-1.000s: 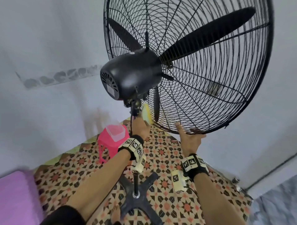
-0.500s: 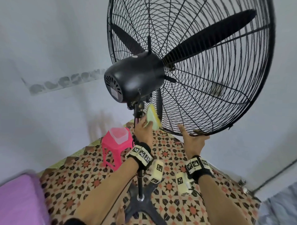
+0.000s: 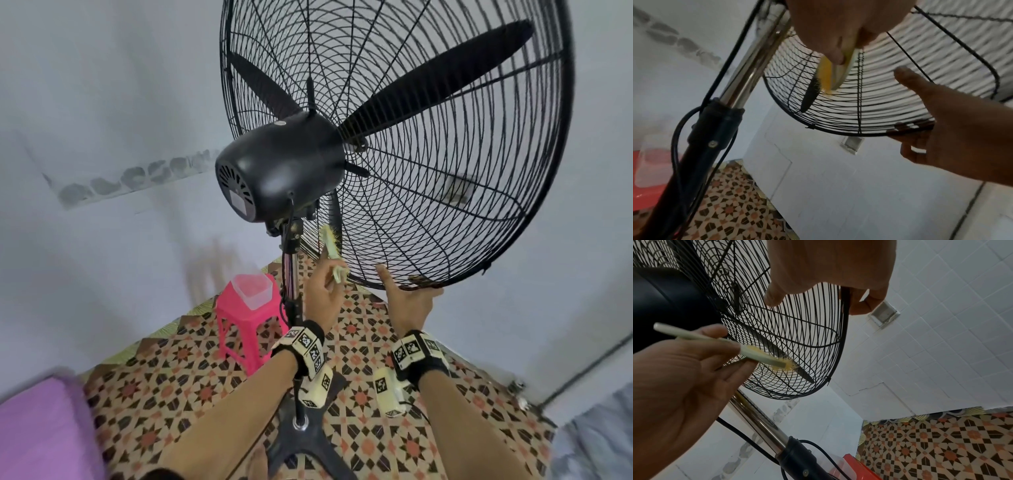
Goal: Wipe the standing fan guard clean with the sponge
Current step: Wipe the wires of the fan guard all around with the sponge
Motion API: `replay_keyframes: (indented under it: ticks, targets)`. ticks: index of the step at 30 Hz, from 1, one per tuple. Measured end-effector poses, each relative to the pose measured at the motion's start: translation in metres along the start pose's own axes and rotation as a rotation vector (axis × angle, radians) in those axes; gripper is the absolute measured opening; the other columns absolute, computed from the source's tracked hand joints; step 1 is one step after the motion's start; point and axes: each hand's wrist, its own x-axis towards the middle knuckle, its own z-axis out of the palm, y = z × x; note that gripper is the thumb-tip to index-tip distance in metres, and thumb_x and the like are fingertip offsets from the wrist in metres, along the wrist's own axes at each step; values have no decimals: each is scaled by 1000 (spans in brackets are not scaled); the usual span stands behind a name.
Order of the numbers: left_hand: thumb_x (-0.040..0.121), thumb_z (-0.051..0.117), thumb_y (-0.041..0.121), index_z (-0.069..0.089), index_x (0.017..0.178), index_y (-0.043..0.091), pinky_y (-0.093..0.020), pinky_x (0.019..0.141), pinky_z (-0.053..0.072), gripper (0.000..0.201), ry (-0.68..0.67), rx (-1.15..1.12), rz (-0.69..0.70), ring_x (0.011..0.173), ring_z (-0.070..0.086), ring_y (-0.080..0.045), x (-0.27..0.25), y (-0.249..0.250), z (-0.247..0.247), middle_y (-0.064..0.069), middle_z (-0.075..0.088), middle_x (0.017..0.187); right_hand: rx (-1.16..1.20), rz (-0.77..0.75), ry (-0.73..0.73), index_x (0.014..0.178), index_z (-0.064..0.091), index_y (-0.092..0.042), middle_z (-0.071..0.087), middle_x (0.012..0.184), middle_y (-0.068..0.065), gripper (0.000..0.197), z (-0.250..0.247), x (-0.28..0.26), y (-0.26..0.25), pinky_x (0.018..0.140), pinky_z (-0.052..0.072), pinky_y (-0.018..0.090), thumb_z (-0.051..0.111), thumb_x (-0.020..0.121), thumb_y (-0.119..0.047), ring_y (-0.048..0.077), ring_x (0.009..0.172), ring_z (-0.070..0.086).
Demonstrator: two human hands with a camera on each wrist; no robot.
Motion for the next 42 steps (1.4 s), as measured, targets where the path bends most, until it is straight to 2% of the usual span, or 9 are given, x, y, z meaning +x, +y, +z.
replay_keyframes:
  ticks: [3, 6, 11, 18, 21, 26, 33, 37, 42]
  targets:
    - [96, 66, 0, 54, 94, 13, -23, 74, 62, 18, 102, 36, 1, 104, 66, -8, 5, -1, 4, 13, 64, 107, 10, -14, -5, 156, 4, -2, 45, 152, 14, 146, 2, 0, 1, 116, 38, 40, 80, 58, -79, 30, 139, 45]
    - [99, 61, 3, 49, 94, 12, -38, 72, 66, 16, 110, 89, -51, 100, 63, -11, 13, 4, 3, 32, 57, 105, 11, 9, -8, 156, -9, 2, 42, 155, 15, 154, 0, -1, 0, 118, 36, 39, 80, 60, -79, 31, 142, 41]
    - [95, 50, -13, 47, 87, 11, -17, 69, 51, 26, 91, 185, -81, 83, 61, -15, 33, 12, -16, -8, 60, 95, 26, -18, 13, 154, 10, -2, 45, 151, 12, 140, -1, -5, -2, 117, 38, 41, 82, 59, -75, 29, 138, 45]
    - [91, 52, -16, 41, 76, 20, -33, 85, 57, 40, 34, 138, -65, 86, 56, 2, 20, 4, -12, 4, 53, 82, 21, -4, 41, 148, 18, -8, 50, 146, 12, 132, -1, -6, 0, 113, 43, 44, 82, 56, -79, 29, 133, 50]
    - [87, 46, -22, 40, 77, 15, -29, 88, 56, 40, -94, 67, 68, 87, 61, -13, -13, 15, -9, 3, 51, 81, 21, -16, 26, 151, 14, -4, 48, 148, 13, 133, -1, -3, 0, 114, 39, 36, 85, 61, -70, 27, 134, 48]
    - [81, 42, -22, 42, 77, 27, -58, 89, 58, 49, 88, 78, -44, 89, 59, -23, 27, -6, -32, 10, 53, 85, -22, 1, 23, 151, 13, -6, 49, 148, 13, 138, 1, -7, 0, 114, 41, 45, 80, 57, -80, 30, 135, 48]
    - [89, 48, -22, 40, 75, 24, -32, 92, 54, 49, -101, 88, 33, 97, 57, 4, 10, 12, -25, 8, 55, 89, 34, 0, 47, 153, 11, -4, 46, 151, 16, 143, 1, -7, 2, 116, 38, 39, 80, 55, -81, 31, 138, 46]
    - [91, 50, -16, 39, 74, 24, -38, 70, 62, 45, 66, 89, -90, 92, 61, -18, 35, 4, -29, 10, 57, 91, 50, -44, 32, 155, 6, -2, 44, 152, 13, 136, 5, -10, 2, 107, 28, 23, 84, 65, -68, 25, 137, 45]
    - [84, 47, -24, 34, 72, 26, -15, 85, 56, 53, -106, 89, 94, 104, 59, -46, 18, 22, -27, -8, 59, 87, 50, -65, 58, 151, 14, -3, 50, 146, 12, 128, 2, -7, 0, 104, 32, 22, 85, 65, -66, 20, 128, 49]
